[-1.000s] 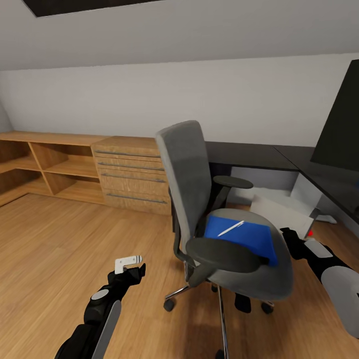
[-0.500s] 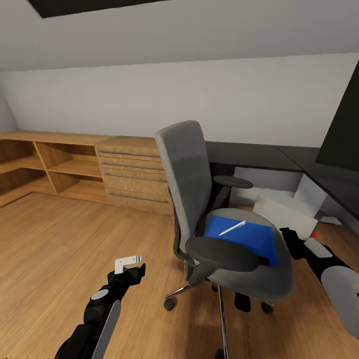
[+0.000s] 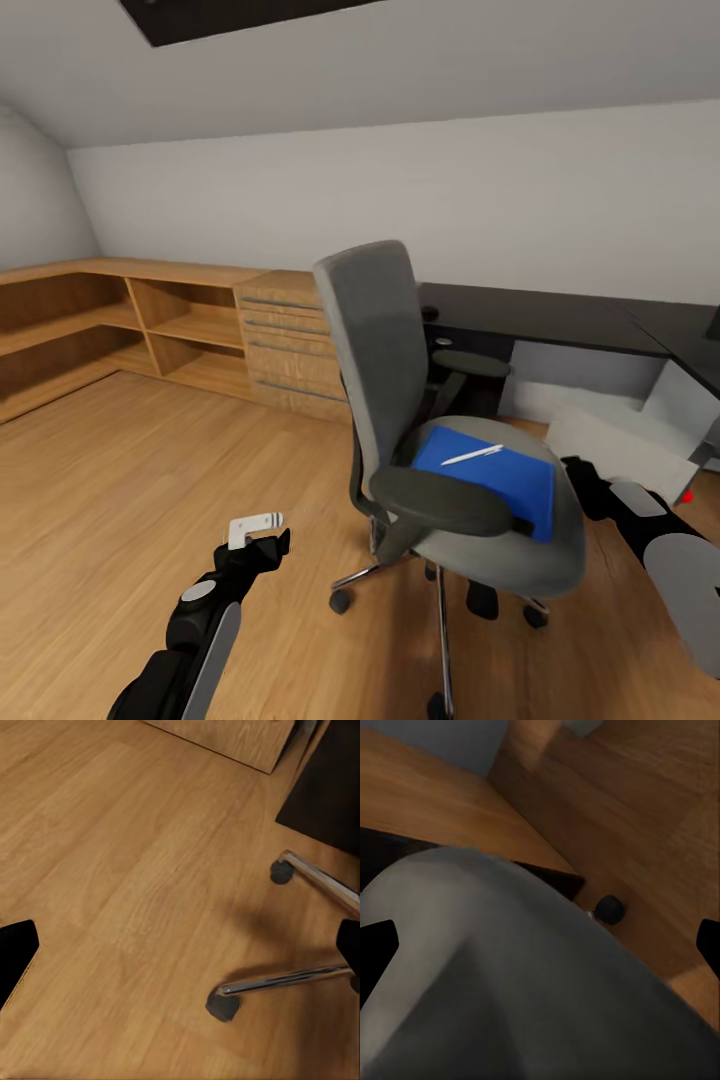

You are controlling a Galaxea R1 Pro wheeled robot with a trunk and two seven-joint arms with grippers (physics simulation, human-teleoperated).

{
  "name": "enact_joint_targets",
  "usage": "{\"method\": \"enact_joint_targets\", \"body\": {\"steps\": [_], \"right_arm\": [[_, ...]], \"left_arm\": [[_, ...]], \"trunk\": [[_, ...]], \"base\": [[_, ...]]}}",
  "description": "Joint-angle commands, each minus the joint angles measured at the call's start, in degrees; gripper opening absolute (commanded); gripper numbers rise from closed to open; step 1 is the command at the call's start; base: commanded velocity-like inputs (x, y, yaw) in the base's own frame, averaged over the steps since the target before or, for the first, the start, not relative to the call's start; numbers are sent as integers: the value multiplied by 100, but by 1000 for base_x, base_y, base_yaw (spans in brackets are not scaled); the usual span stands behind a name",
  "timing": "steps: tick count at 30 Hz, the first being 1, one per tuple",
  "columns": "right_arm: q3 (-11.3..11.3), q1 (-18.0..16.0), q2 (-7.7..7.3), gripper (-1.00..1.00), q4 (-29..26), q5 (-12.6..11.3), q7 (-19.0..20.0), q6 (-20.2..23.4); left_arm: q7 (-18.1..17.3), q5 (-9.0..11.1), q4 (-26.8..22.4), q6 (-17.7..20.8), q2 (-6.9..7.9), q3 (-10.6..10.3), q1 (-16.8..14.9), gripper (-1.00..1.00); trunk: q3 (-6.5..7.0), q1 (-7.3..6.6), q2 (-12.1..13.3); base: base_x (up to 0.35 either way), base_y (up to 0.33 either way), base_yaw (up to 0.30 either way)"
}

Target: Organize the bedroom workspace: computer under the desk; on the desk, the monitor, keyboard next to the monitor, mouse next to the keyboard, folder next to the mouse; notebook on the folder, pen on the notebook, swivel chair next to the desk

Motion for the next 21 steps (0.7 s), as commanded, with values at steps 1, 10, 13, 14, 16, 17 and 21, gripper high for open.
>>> {"method": "enact_joint_targets", "body": {"steps": [1, 10, 13, 14, 16, 17, 21], "right_arm": [[-24, 1, 3, 100, -13, -119, -29, 23], [-24, 1, 3, 100, -21, -119, -29, 23], [-24, 1, 3, 100, -22, -119, -24, 23], [-24, 1, 3, 100, -22, -119, -22, 23], [-24, 1, 3, 100, -22, -119, -21, 23], [-24, 1, 3, 100, -22, -119, -21, 23], [-24, 1, 3, 100, -22, -114, -12, 15]], "left_arm": [[52, 60, -4, 19, 0, -11, -5, 100], [52, 60, 0, 19, -1, -17, -5, 100], [52, 60, 4, 19, 0, -17, -5, 100], [52, 60, 4, 19, 0, -17, -5, 100], [52, 60, 5, 19, 0, -17, -5, 100], [52, 60, 5, 19, 0, -17, -5, 100], [52, 60, 50, 19, -7, -21, -5, 100]], "trunk": [[-8, -1, -2], [-27, -1, -2], [-33, -1, -2], [-35, -1, -2], [-40, -1, -2], [-42, -1, -2], [-50, -1, -2]], "base": [[0, 0, 257], [0, 0, 257], [0, 0, 257], [0, 0, 257], [0, 0, 257], [0, 0, 257], [0, 0, 257]]}}
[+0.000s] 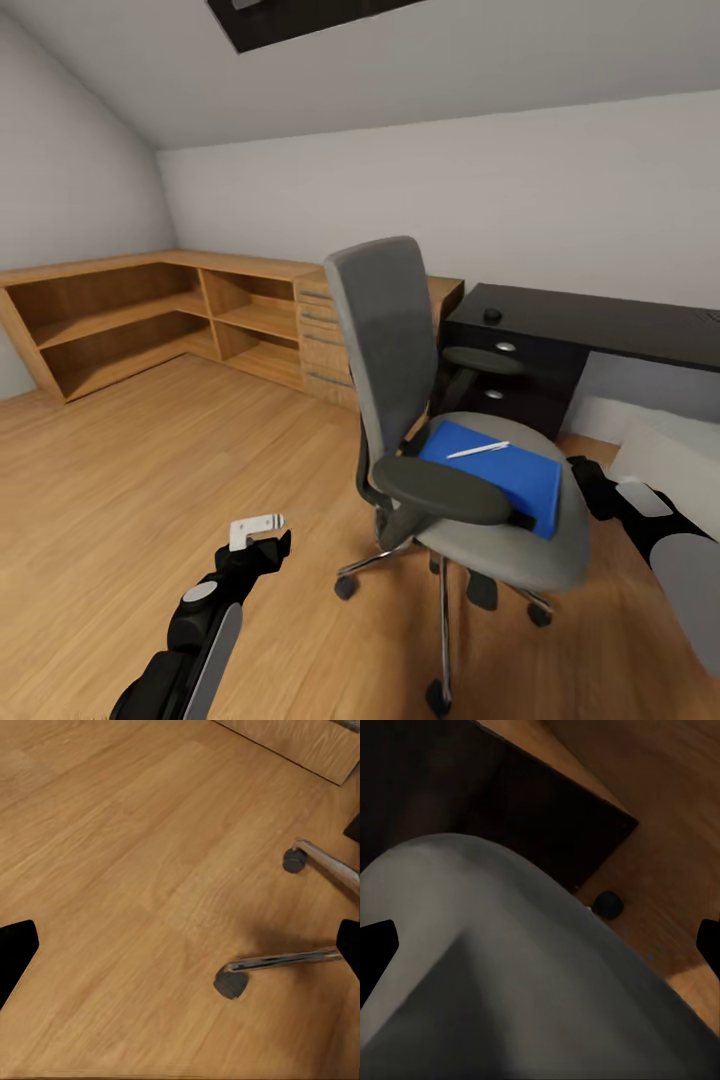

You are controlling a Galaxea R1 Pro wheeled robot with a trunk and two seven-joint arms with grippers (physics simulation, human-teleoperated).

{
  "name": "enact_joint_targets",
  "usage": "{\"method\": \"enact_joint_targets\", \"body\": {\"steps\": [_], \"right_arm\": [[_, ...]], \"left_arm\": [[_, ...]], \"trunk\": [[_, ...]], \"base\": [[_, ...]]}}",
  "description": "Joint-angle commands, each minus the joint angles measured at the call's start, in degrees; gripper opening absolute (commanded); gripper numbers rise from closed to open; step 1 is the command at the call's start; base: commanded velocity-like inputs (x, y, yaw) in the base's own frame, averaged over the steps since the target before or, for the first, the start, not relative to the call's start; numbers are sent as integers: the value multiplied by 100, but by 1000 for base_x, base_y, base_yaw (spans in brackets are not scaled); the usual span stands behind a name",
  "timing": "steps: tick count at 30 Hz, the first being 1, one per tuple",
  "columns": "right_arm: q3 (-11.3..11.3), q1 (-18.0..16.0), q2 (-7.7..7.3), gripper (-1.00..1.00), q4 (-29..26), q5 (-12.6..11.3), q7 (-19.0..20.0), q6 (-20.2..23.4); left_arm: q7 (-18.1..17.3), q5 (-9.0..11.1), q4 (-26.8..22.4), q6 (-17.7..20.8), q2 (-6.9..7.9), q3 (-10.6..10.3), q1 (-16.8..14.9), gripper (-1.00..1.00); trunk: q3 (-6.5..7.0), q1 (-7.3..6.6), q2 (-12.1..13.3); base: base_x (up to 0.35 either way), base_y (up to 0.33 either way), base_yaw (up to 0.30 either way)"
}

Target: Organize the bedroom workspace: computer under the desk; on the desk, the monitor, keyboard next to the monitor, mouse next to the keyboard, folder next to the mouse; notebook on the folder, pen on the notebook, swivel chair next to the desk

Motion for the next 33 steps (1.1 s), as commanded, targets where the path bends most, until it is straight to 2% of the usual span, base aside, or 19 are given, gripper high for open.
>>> {"method": "enact_joint_targets", "body": {"steps": [1, 22, 33], "right_arm": [[-28, 2, 92, 100, -14, -149, -26, 19], [-28, 2, 92, 100, -23, -146, 34, 19], [-19, 2, 97, 100, -31, -144, 97, -24]], "left_arm": [[52, 60, 0, 19, 0, -10, -5, 100], [43, 60, 71, 12, -1, -24, -5, 100], [43, 60, 93, 2, -1, -24, -5, 100]], "trunk": [[-8, -1, -2], [-52, -1, -2], [-56, -1, -2]], "base": [[0, 0, 257], [0, 0, 256], [0, 0, 41]]}}
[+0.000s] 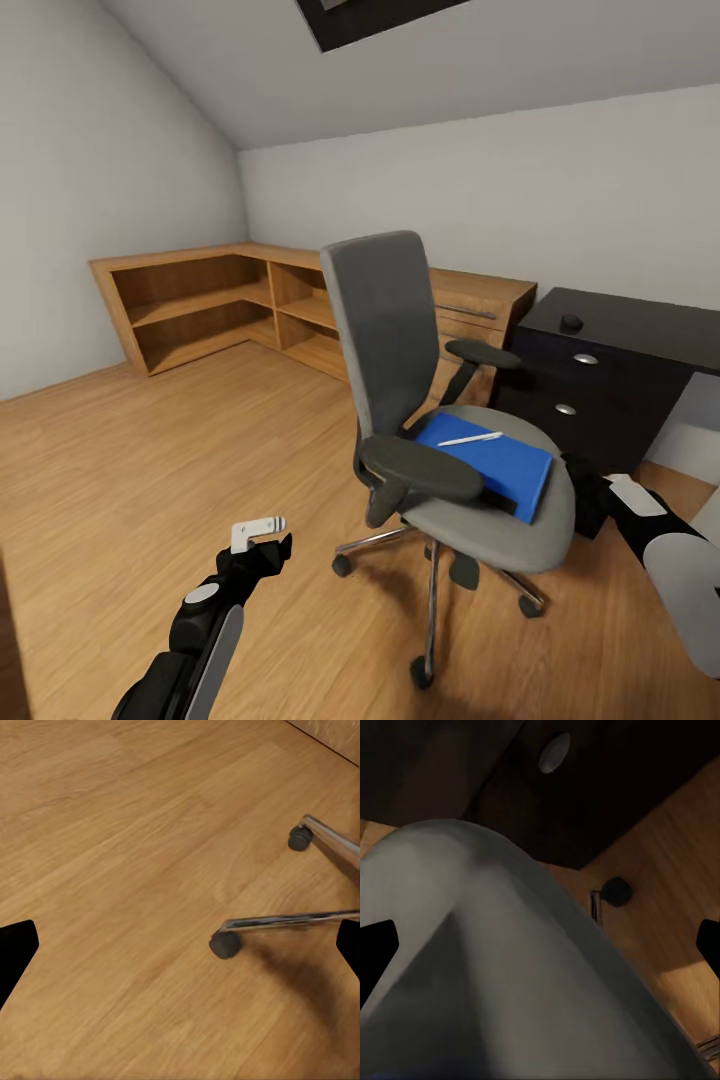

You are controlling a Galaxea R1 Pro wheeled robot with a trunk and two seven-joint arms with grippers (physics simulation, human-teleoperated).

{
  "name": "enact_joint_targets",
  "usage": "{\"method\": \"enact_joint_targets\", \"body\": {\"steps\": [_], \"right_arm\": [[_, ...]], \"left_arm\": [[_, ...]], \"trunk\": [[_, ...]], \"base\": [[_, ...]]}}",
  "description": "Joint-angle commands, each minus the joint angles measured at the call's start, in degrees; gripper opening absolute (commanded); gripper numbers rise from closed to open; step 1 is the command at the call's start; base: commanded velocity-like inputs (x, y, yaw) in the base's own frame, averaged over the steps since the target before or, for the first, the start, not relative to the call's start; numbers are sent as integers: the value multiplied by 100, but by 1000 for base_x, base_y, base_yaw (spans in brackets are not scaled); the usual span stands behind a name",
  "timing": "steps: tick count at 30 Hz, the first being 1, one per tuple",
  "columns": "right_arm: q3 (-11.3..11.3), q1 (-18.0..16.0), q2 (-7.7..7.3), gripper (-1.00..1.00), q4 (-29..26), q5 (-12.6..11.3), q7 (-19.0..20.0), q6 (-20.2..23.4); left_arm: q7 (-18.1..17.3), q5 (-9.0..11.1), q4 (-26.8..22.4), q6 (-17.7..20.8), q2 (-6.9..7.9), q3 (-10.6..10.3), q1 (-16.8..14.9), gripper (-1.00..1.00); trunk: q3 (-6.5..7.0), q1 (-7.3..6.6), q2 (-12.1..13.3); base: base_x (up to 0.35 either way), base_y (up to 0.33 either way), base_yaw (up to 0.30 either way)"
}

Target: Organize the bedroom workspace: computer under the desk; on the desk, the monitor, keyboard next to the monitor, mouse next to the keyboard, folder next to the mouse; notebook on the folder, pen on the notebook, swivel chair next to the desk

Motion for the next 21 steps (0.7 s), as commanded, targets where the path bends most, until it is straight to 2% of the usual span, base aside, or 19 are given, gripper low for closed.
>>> {"method": "enact_joint_targets", "body": {"steps": [1, 10, 21], "right_arm": [[-11, -1, 2, 100, -14, -42, -38, 27], [-16, -1, -5, 100, -6, -42, -38, 33], [-17, -1, -3, 100, -1, -37, -38, 29]], "left_arm": [[52, 61, -8, 20, 1, -8, -3, 100], [52, 61, -8, 20, 1, -8, -3, 100], [52, 61, -11, 20, 1, -9, -3, 100]], "trunk": [[-6, -1, -2], [-6, -1, -2], [-6, -1, -2]], "base": [[0, 0, 0], [-22, 0, 0], [-236, 0, 0]]}}
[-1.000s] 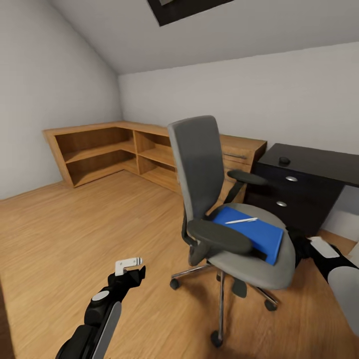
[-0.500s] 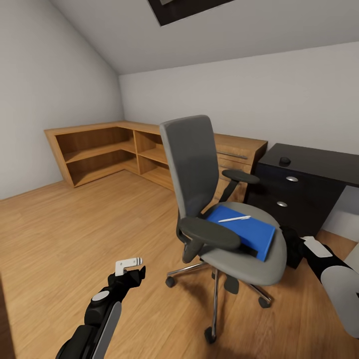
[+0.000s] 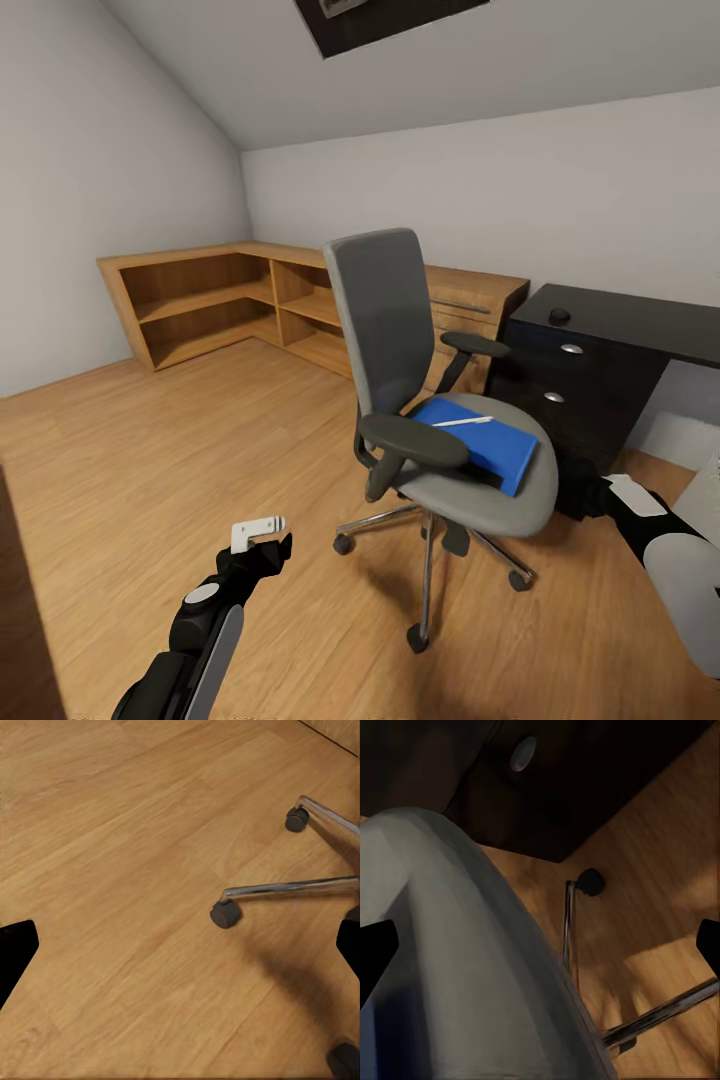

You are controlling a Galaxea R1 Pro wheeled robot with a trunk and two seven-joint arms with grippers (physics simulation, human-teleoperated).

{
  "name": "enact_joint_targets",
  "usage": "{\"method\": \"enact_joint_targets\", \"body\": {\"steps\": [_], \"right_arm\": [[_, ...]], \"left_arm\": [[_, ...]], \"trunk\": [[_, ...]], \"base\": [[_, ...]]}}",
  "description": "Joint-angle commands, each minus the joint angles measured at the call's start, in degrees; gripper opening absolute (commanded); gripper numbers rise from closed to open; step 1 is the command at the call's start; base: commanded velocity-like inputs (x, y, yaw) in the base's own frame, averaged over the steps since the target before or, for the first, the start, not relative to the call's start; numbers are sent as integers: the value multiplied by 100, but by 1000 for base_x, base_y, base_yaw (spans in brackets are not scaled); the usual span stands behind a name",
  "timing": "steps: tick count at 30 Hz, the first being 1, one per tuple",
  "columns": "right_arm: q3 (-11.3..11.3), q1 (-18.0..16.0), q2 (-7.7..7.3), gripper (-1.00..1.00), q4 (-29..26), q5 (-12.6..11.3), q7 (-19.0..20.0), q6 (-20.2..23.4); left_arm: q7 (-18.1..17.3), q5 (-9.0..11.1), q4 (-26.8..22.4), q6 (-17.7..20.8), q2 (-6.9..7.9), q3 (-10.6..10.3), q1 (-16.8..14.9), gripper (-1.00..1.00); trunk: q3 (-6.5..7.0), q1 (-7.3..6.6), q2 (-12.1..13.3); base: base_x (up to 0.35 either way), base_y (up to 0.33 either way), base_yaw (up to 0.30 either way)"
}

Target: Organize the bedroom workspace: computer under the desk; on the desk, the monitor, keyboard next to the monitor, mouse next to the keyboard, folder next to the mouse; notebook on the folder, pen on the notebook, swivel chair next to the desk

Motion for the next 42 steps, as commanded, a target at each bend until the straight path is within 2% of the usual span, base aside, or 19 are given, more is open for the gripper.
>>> {"method": "enact_joint_targets", "body": {"steps": [1, 15, 22, 25, 32, 42], "right_arm": [[-12, -1, 2, 100, -12, -41, -38, 24], [-4, -1, 32, 100, -26, -44, -36, 15], [-4, -1, 63, 100, 34, -63, -38, 20], [-4, -1, 158, 100, 40, -54, -37, 15], [-4, -1, 271, 100, 42, -45, -33, 10], [-4, -1, 296, 100, 43, -38, -22, 10]], "left_arm": [[52, 61, -9, 20, 1, -7, -3, 100], [52, 61, -11, 20, 1, -7, -3, 100], [52, 61, -12, 20, 1, -7, -3, 100], [52, 61, -12, 20, 1, -7, -3, 100], [52, 61, -12, 20, 1, -7, -3, 100], [57, 61, -17, 16, 1, -7, -3, 100]], "trunk": [[-5, -3, -2], [-15, -3, -2], [-16, -3, -2], [-16, -3, -2], [-16, -3, -2], [-16, -3, -2]], "base": [[-78, 0, 0], [-15, 0, 0], [-164, 0, 0], [-28, 0, 14], [-5, 0, 160], [0, 0, 225]]}}
